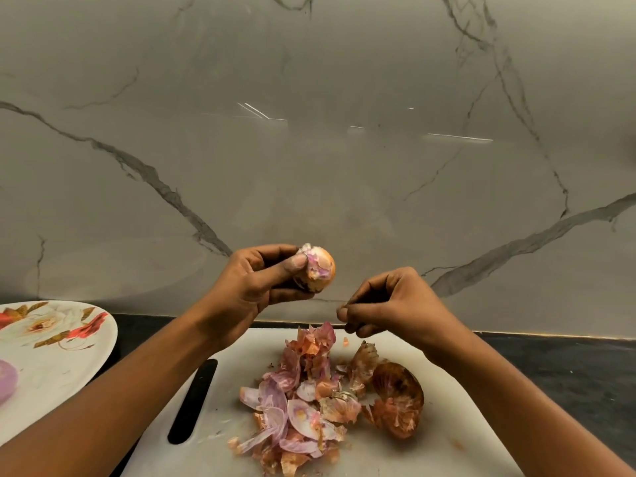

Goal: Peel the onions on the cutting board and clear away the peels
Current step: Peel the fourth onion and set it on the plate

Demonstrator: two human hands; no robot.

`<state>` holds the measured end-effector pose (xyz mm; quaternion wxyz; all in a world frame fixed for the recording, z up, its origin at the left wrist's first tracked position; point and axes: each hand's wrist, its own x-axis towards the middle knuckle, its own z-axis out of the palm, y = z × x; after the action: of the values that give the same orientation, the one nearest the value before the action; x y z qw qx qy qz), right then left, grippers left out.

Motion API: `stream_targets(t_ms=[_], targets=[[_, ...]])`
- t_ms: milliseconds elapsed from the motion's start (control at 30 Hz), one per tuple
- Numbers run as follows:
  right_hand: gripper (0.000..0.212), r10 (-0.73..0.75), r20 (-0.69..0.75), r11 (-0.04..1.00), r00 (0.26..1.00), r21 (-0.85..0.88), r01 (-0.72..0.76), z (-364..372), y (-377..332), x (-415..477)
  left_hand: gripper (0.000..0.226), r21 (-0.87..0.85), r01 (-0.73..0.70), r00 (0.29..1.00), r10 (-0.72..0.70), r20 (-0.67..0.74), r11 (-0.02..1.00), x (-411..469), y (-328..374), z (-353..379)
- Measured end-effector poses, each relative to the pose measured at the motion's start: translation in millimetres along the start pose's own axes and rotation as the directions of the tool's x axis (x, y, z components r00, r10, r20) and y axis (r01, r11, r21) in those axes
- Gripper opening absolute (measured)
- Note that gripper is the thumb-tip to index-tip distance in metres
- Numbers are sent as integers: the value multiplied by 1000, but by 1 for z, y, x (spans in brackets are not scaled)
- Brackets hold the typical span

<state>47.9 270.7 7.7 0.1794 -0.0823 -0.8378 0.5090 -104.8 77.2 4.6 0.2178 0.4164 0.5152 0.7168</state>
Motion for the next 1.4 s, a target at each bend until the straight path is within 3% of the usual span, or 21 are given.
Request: stream_targets(t_ms=[333, 467, 700, 1067, 1400], targets=[[40, -180, -56, 984, 982, 8, 181, 6, -1, -1, 36, 237, 38, 999, -40, 3, 971, -3, -5, 6], [32, -295, -162, 955, 942, -73, 287, 9, 4, 1, 36, 258, 45, 999, -43, -12, 965, -5, -7, 11], [19, -422, -217, 897, 880, -245, 369, 11, 10, 1, 35, 284, 3, 999, 10, -46, 959, -2, -10, 12], [21, -363, -212, 922, 907, -224, 316, 13, 6, 1, 41, 320, -39, 997, 58, -50, 946, -2, -12, 9], [6, -323, -275, 933, 905, -253, 256, 13, 7, 2, 42, 302, -64, 997, 76, -29, 951, -2, -12, 11]])
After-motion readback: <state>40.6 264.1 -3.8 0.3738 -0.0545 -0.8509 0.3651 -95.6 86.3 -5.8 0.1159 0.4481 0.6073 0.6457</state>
